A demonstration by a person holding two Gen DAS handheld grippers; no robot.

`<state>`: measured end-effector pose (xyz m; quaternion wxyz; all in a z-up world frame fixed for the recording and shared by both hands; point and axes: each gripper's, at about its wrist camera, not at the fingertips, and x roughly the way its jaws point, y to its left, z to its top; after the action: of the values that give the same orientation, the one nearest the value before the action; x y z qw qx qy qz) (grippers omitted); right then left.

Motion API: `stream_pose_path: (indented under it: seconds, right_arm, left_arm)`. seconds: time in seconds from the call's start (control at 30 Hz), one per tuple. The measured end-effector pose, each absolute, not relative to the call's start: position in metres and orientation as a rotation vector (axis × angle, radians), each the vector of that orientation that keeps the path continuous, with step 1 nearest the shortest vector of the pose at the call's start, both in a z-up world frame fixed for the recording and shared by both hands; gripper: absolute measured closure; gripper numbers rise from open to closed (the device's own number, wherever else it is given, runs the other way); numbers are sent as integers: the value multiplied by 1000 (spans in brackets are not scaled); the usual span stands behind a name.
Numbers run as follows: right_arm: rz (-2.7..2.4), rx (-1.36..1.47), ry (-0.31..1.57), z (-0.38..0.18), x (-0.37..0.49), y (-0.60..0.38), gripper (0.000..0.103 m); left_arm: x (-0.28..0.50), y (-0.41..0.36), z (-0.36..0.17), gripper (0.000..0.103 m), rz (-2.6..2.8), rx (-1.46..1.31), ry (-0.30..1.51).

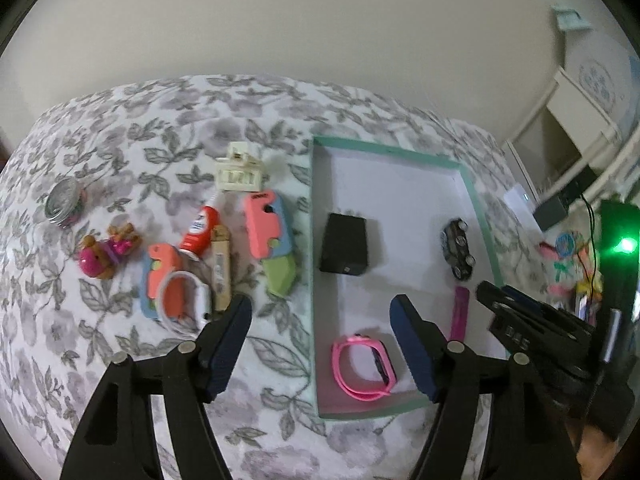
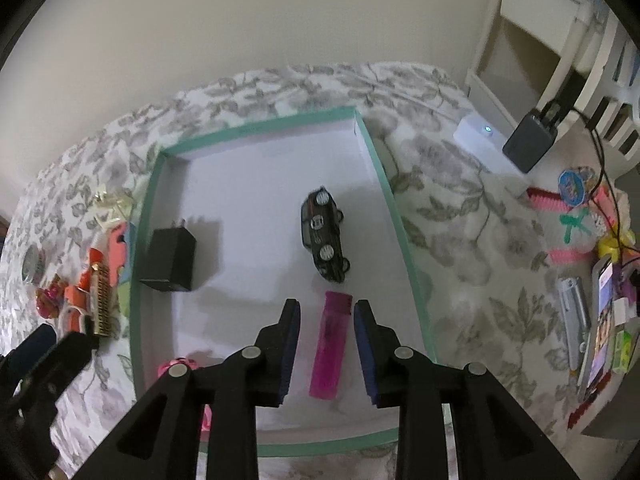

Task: Organize rigid objects
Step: 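Open both tools to release the lighter and watch in the tray, then move both tools back toward the remaining objects beside the tray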

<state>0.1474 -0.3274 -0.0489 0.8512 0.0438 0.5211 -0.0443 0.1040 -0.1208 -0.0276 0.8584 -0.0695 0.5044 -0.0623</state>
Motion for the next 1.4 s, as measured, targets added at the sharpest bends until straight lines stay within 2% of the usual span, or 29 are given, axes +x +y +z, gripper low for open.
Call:
stream_pose_path:
  seconds: [0.07,0.1,0.13,0.27,0.7,0.87,1.2,1.4]
  right_arm:
    - [-87,91,1079,-44,147,-326,65]
    - [-84,91,1067,-40,146,-324,53]
    - [-82,89,1058,-37,145,-324,47]
    - [-69,79,1037,-33,143,-320,44]
    - [-3,58,992,-28,142,-298,5]
    - [24,79,974,-25,142,-294,0]
    - [104,153,880,-15,138,-281,0]
    - [146,93,844,-3,137,-251,0]
  left_arm:
    - [106,-112,-28,20,-118,-175,1059]
    - [107,-107,-28,20,-111,-190,1059]
    - [108,-102,-29,20,-103,-204,1061]
    - [110,-88,-31,19,-61,-230,1065]
    - [114,-54,-41,19,-12,-362,1092]
    - [115,-38,-40,19,25,-391,1087]
    - [116,-11,-42,19,96,-409,1085]
    - [114,16,-36,18,147,-439,1037]
